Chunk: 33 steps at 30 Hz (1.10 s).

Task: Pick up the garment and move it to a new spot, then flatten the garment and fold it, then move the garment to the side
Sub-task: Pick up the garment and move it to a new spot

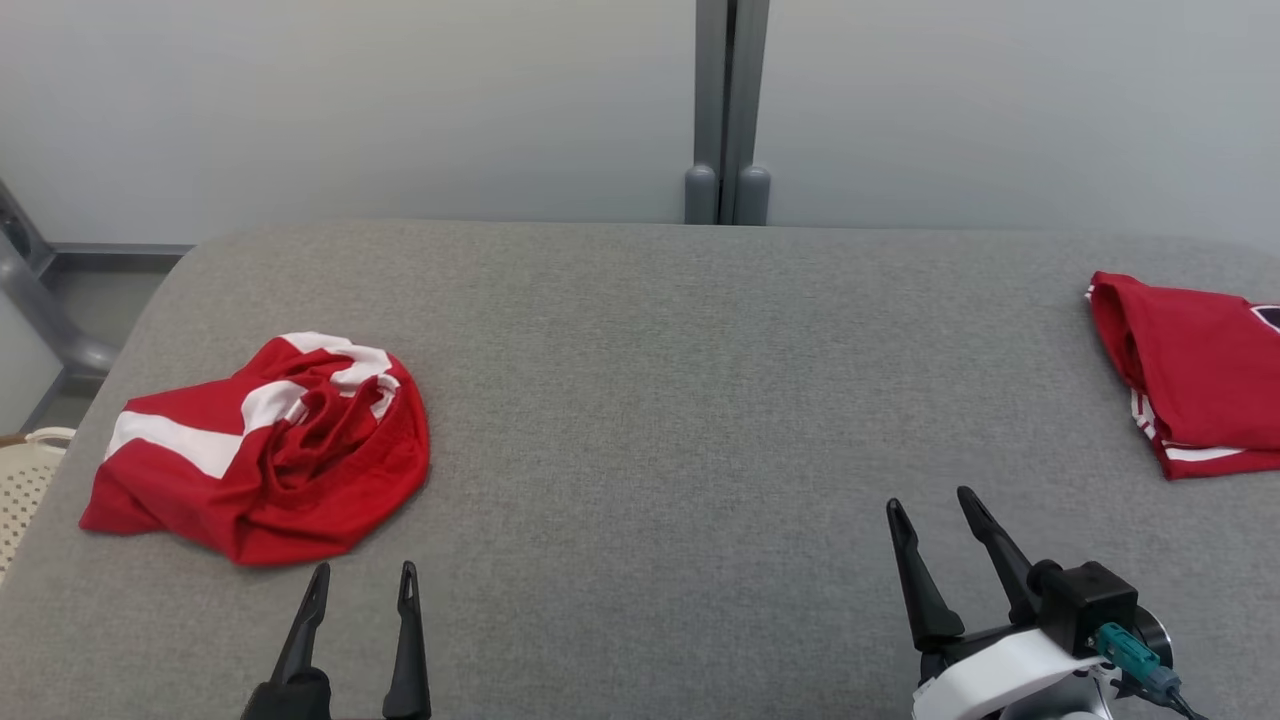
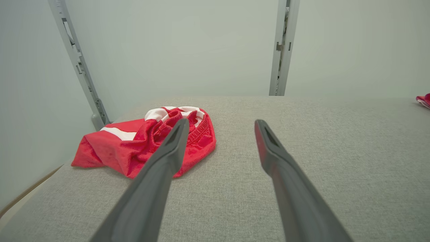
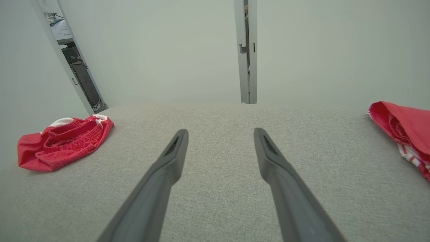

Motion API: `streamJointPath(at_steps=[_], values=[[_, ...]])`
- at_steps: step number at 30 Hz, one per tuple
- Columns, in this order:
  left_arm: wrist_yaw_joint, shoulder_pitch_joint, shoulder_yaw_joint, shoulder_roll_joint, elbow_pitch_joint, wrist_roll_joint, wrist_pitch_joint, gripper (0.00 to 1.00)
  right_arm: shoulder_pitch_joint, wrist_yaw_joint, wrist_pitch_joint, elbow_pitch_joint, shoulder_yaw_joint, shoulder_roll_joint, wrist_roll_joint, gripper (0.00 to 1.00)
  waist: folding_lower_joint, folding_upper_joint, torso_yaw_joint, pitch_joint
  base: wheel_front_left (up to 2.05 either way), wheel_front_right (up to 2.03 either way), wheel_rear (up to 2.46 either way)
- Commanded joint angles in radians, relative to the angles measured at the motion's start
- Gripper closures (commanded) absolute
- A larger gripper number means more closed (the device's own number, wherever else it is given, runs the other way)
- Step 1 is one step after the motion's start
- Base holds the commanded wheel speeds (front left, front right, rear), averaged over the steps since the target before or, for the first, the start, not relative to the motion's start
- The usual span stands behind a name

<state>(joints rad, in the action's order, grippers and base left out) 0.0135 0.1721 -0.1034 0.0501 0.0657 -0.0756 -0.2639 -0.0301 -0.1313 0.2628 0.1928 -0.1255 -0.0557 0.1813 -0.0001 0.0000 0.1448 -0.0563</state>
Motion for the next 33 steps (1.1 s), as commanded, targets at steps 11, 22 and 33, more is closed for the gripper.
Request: streamJointPath(at_steps=[11, 22, 33], values=[[0.001, -0.018, 0.001, 0.001, -0.014, 0.002, 0.0, 0.0, 0.002, 0.001, 0.002, 0.005, -0.008, 0.001, 0.005, 0.0, 0.0001, 0.0, 0.17, 0.019, 0.0, 0.0, 0.0], [-0.001, -0.008, 0.01, 0.001, -0.026, 0.006, 0.0, 0.0, -0.013, 0.001, 0.002, 0.01, -0.007, 0.003, 0.008, 0.0, 0.0001, 0.0, 0.276, 0.018, 0.0, 0.0, 0.0], [-0.007, -0.054, 0.028, 0.001, -0.049, 0.008, 0.0, 0.0, 0.016, 0.001, 0.002, 0.001, -0.008, -0.013, -0.009, 0.0, 0.0001, 0.0, 0.298, 0.082, 0.0, 0.0, 0.0]])
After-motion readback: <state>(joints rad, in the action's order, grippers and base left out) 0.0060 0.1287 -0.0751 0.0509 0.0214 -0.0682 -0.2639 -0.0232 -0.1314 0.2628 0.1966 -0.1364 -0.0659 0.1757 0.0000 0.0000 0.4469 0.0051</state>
